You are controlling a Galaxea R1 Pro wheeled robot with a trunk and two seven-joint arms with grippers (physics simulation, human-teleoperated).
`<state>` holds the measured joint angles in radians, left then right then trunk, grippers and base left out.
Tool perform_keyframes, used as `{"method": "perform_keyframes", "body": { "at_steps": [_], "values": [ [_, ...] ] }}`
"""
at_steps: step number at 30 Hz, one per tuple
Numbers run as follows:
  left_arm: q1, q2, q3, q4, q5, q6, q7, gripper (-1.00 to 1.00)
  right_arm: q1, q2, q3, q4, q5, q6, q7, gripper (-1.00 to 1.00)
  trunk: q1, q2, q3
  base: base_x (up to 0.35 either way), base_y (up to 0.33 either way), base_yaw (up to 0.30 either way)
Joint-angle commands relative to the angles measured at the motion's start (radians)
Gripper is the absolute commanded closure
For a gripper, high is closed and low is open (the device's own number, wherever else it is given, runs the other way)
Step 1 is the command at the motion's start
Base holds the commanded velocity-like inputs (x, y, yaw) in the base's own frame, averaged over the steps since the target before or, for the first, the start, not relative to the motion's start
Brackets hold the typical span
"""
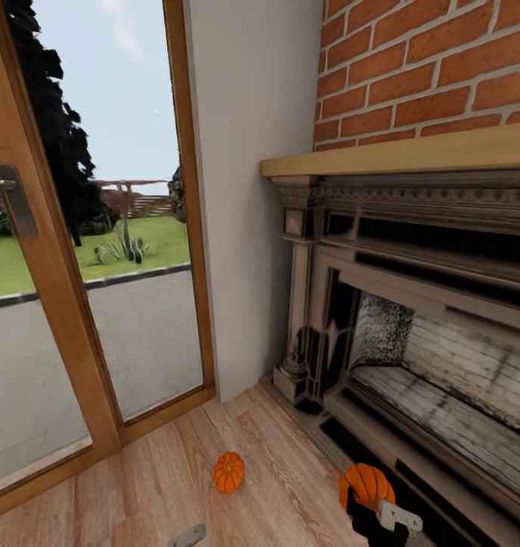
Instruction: Place each of the two pumpkins and all three candles from the living room inside a cabinet in the living room (use any cabinet), then make sure every cabinet is closed, and position the cauldron so it is next to a table in the living room.
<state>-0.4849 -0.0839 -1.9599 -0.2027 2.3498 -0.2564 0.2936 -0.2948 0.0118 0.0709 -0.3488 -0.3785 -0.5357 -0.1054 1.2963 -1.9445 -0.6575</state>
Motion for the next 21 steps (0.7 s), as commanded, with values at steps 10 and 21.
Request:
{"method": "perform_keyframes", "body": {
  "at_steps": [10,21],
  "values": [
    [-0.001,0.000,-0.008,0.000,0.006,-0.007,0.005,-1.00,-0.001,-0.002,-0.044,-0.506,-0.059,0.524,-0.011,1.00,0.038,-0.071,-0.033,0.000,0.000,0.000],
    [-0.001,-0.001,-0.007,0.000,0.006,-0.010,0.009,-1.00,0.002,-0.003,-0.169,-0.981,-0.179,1.013,-0.010,1.00,0.080,-0.148,-0.067,0.000,0.000,0.000]
  ]
}}
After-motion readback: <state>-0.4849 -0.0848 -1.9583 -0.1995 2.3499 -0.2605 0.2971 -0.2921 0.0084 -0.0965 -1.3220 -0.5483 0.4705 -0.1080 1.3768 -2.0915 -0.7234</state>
